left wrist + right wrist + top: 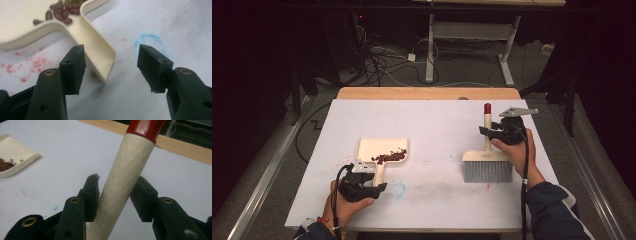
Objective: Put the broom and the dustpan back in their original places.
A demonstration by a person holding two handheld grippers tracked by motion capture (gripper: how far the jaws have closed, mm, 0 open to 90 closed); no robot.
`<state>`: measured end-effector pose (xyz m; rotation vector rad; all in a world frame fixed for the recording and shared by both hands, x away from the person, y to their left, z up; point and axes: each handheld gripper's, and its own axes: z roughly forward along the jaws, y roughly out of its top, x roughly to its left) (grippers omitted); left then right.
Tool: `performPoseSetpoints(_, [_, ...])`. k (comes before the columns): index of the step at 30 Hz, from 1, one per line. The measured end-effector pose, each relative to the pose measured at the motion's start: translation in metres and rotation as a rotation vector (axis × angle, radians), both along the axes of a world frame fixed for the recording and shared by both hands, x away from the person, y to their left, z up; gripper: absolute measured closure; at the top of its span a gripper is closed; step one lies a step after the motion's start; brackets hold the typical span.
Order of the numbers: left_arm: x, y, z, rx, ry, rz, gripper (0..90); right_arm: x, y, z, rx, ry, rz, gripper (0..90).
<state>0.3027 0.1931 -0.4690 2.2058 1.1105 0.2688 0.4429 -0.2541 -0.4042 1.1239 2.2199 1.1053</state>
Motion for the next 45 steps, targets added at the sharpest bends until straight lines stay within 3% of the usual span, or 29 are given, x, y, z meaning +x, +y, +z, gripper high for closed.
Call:
performPoseSetpoints(3, [-0.003,0.001,0.004,-0.005,-0.053,-0.027,35.7,0.006,0.004,-0.004,-0.033,-0.002,-0.038,57.8])
performPoseSetpoints(6, [-0.006,0.005,0.005,-0.001,-0.106,-0.040,32.9,0.010,0.007,-0.008,-0.097,-0.022,-0.101,58.6])
performPoseSetpoints(9, [-0.011,0.008,0.004,0.016,-0.161,-0.051,27.0,0.014,0.006,-0.009,-0.106,-0.034,-0.135,58.0])
performPoseSetpoints(15, [-0.018,0.017,0.004,-0.004,-0.221,-0.061,22.3,0.018,0.000,-0.013,-0.063,-0.032,-0.160,56.6])
performPoseSetpoints(19, [-0.025,0.024,0.003,0.038,-0.268,-0.071,21.4,0.017,-0.006,-0.011,-0.021,-0.056,-0.172,54.8])
performPoseSetpoints(22, [-0.028,0.028,0.002,0.039,-0.270,-0.061,21.2,0.015,-0.009,-0.009,0.020,-0.056,-0.178,51.7])
performPoseSetpoints(27, [-0.027,0.028,0.000,0.047,-0.270,-0.051,21.2,0.006,-0.004,-0.003,-0.003,-0.096,-0.154,45.8])
performPoseSetpoints(32, [-0.026,0.027,0.000,0.045,-0.272,-0.057,21.0,-0.003,-0.001,-0.002,0.030,-0.145,-0.147,38.6])
performPoseSetpoints(36, [-0.025,0.025,-0.001,0.051,-0.274,-0.063,20.9,-0.007,0.005,-0.002,0.030,-0.145,-0.101,32.9])
performPoseSetpoints(38, [-0.026,0.023,-0.001,0.057,-0.274,-0.072,20.9,-0.009,0.009,0.000,0.023,-0.157,-0.122,27.5])
performPoseSetpoints(45, [-0.026,0.023,-0.001,0.065,-0.279,-0.078,20.8,-0.023,0.014,0.011,0.030,-0.220,-0.087,24.4])
